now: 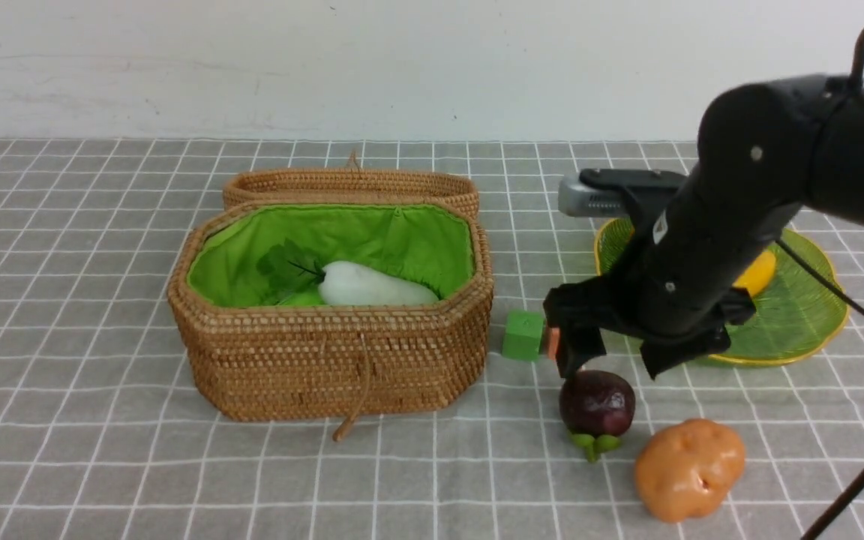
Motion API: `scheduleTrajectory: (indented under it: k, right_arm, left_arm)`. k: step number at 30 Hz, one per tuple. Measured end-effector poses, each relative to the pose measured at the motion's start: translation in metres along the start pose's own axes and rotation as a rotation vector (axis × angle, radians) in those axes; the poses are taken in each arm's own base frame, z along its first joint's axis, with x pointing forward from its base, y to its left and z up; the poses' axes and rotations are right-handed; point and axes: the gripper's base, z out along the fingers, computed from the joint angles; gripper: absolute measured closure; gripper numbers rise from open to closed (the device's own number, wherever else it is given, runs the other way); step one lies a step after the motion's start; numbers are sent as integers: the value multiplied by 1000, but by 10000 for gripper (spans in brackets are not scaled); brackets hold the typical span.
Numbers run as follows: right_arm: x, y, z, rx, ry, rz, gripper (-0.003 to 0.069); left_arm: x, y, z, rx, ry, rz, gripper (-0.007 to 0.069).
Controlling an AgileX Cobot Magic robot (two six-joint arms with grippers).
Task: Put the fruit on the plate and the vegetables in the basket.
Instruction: Use the right arm to grab a mangosteen and put it into the right plate
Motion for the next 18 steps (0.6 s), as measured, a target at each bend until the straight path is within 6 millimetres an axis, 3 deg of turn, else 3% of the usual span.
scheduleTrajectory:
  k: [12, 18]
  right_arm:
    - [0, -13, 39, 66, 36, 44, 84]
    - [1, -14, 52, 59, 69, 67, 209]
  left_arm:
    - [0, 0, 0, 0, 0, 0, 421]
    - [0, 0, 0, 0, 0, 0, 419]
